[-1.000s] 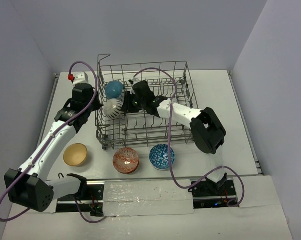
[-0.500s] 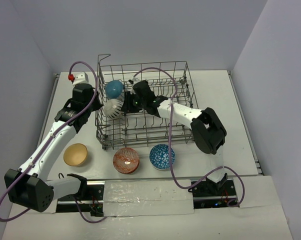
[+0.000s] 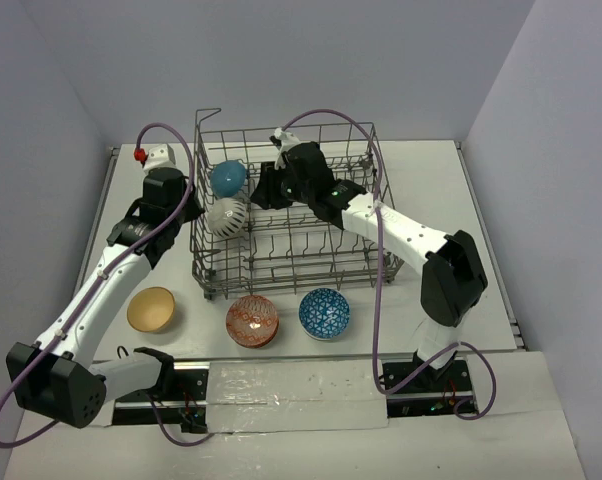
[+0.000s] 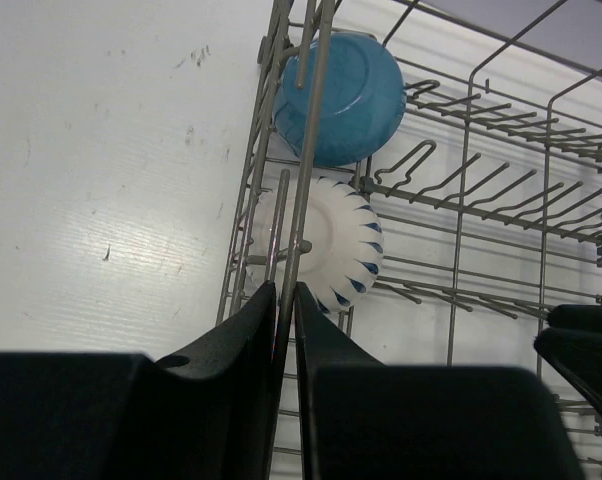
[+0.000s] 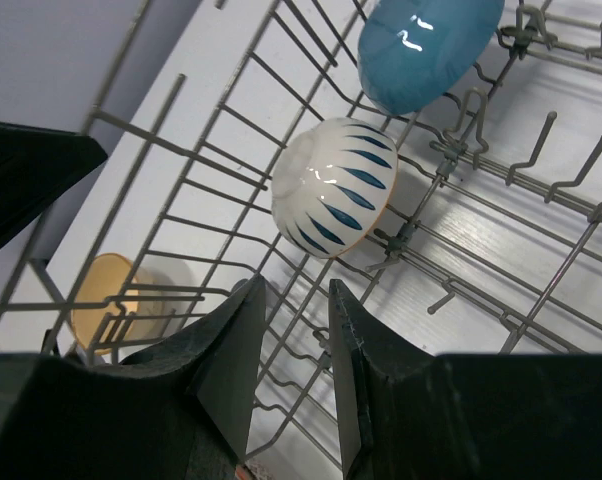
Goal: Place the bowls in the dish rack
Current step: Turn the bowl upside down over the dish rack.
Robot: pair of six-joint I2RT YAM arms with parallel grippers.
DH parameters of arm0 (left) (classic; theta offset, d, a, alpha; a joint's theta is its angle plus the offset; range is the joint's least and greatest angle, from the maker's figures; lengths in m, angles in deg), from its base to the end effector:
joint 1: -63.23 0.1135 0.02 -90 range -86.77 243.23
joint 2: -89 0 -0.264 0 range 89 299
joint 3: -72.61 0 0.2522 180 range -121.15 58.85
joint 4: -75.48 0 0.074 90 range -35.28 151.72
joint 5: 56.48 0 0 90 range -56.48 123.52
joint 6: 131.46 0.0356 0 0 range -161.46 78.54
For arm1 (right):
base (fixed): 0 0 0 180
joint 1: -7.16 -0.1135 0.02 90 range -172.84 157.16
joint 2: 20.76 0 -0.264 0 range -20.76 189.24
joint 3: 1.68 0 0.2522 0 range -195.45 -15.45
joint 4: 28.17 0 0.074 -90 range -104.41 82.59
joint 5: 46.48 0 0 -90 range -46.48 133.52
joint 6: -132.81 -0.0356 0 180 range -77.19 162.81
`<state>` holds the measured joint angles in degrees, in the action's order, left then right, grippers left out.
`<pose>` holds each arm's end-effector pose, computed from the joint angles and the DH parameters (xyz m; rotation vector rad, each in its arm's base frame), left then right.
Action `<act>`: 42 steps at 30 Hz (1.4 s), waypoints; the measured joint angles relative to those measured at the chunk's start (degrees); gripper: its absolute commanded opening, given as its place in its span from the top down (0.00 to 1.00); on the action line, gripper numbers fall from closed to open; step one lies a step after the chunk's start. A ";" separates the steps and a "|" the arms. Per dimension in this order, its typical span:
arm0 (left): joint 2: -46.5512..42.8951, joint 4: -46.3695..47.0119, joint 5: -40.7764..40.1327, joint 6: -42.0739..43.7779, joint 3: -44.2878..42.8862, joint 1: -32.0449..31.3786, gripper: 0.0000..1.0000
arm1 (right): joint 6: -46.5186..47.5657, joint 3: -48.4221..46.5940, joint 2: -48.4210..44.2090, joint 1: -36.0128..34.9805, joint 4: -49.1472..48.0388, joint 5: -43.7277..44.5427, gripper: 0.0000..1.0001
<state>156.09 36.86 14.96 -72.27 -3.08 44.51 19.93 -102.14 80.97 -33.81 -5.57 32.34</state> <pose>0.2498 -0.0727 0.3405 -0.4104 2.0295 -0.1925 0.3167 0.2841 0.3223 -0.4607 2.0458 0.8943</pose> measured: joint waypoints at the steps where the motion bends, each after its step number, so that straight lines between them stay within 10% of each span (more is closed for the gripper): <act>1: -0.35 0.07 -0.17 0.02 0.00 -0.04 0.80 | 0.39 0.00 -0.66 0.00 0.04 -0.02 0.60; 29: -9.97 -4.55 -25.05 -3.23 -1.79 0.46 0.72 | 11.06 12.57 -15.28 0.42 0.46 -7.56 0.58; 42: -11.28 -21.68 -11.37 -14.16 1.01 11.52 0.70 | 12.92 18.21 -21.84 0.42 0.42 -8.48 0.54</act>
<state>144.81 15.17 3.59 -86.44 -2.08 56.03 32.85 -83.93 59.14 -33.39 -5.15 23.86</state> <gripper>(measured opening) 0.299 0.450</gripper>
